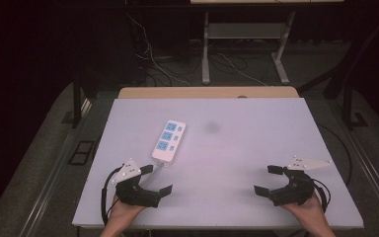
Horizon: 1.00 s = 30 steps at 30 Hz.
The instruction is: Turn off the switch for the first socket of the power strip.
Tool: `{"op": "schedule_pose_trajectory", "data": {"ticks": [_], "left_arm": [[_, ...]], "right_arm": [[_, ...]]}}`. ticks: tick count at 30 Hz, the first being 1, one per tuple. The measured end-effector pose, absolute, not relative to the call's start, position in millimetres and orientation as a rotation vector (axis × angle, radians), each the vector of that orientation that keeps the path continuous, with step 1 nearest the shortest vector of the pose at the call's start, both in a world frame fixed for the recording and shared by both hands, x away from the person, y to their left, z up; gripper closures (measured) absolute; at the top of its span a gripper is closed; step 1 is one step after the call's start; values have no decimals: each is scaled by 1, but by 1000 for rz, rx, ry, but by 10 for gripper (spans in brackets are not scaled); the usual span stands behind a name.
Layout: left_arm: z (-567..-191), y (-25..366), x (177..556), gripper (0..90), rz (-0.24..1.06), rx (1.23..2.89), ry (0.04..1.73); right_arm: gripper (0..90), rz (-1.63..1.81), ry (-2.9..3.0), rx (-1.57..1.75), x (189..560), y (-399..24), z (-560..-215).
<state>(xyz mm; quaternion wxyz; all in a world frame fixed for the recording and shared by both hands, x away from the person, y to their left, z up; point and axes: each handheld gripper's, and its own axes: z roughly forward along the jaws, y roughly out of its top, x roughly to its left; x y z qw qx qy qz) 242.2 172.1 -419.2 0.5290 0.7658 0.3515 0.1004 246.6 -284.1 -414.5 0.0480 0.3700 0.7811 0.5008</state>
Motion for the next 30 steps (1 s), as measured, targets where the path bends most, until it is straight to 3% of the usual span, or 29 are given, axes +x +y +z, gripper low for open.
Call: {"op": "schedule_pose_trajectory", "data": {"ticks": [30], "left_arm": [[-418, 174, 244, 0, 201, 1814, 864]], "right_arm": [[5, 1518, 2399, 1133, 245, -288, -415]]}}
